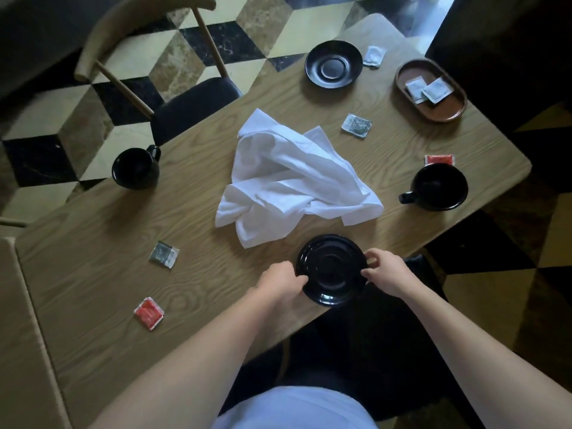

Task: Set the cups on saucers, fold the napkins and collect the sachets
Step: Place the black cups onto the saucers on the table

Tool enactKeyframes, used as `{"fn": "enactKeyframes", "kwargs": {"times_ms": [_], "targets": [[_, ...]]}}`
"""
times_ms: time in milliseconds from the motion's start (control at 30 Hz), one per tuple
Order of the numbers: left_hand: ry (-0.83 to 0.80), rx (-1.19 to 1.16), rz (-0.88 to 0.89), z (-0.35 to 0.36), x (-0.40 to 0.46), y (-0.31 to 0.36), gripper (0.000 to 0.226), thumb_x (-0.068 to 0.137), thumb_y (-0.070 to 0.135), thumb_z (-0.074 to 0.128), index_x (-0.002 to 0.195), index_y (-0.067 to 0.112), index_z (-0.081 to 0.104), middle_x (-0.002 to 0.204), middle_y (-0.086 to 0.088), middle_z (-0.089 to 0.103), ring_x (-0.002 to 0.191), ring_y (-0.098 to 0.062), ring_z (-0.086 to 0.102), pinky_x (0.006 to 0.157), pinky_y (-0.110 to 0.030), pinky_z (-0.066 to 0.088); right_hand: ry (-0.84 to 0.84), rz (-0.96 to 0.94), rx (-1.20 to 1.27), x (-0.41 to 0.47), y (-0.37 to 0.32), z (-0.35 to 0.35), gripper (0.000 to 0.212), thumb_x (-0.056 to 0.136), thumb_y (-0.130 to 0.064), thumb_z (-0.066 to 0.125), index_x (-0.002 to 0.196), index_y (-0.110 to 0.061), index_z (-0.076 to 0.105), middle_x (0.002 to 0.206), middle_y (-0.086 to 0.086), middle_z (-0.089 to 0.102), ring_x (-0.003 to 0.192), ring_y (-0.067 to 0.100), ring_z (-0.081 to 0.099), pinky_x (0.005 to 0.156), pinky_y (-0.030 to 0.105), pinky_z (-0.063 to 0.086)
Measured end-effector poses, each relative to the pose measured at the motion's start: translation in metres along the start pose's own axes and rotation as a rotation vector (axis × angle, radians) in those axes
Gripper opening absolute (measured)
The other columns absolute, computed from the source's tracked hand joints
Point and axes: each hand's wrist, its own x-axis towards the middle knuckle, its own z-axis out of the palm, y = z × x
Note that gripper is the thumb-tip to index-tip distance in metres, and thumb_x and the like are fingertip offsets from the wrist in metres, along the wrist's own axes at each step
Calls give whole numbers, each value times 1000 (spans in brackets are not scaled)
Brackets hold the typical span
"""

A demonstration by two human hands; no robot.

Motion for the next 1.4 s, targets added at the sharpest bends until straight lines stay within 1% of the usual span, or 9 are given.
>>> {"fn": "enactKeyframes", "kwargs": {"times_ms": [133,333,500,667,767,967,1067,1267,1400], "targets": [[64,-53,147,-85,13,36,35,90,39,49,91,7,64,77,-12,75,61,-25,74,59,-33,60,160,-42,-192,21,-52,-61,17,85,-32,66,93,-18,71,92,0,74,80,15,68,70,36,59],[130,-812,349,-211,90,123,15,93,9,51,106,11,59,83,-13,63,64,-26,68,56,-29,56,327,-90,469,107,-158,-136,23,93,-16,63,114,-7,61,103,9,68,71,16,69,50,27,58],[310,-960,241,-257,198,168,13,92,0,54,86,11,56,100,-21,60,69,-31,61,75,-41,61,365,55,823,201,-199,-170,7,98,-10,58,99,-3,61,105,18,65,82,23,69,65,32,59],[222,-1027,215,-267,267,186,36,93,12,65,125,10,51,102,-21,64,73,-31,71,74,-41,63,390,76,956,270,-212,-184,25,96,-18,66,114,0,63,109,16,69,96,25,72,75,37,63],[240,-1154,231,-273,289,199,40,92,17,68,126,11,47,95,-20,63,67,-26,70,64,-37,63,434,58,947,296,-219,-190,34,95,-18,69,119,5,62,113,17,68,100,27,71,82,39,62],[186,-1258,158,-286,304,214,11,88,-5,65,99,-2,62,98,-20,66,57,-25,66,50,-33,61,480,70,844,315,-242,-198,15,92,-3,67,106,1,62,91,14,64,66,19,63,63,31,60],[197,-1221,163,-301,298,203,12,85,-9,61,97,-9,64,85,-18,65,53,-23,64,49,-30,60,446,126,861,313,-256,-194,11,91,8,64,86,0,58,91,21,60,61,22,60,46,26,57],[248,-1218,200,-352,265,90,8,86,-6,63,93,-9,67,86,-21,72,65,-26,73,59,-31,62,262,-93,737,304,-327,-144,16,87,8,68,101,5,62,78,19,61,58,20,62,49,23,59],[344,-1295,120,-358,239,3,10,87,-8,60,80,-2,64,78,-19,67,55,-22,69,58,-30,63,89,-197,580,294,-379,-77,8,90,3,64,98,6,65,75,19,63,61,23,63,62,30,60]]}}
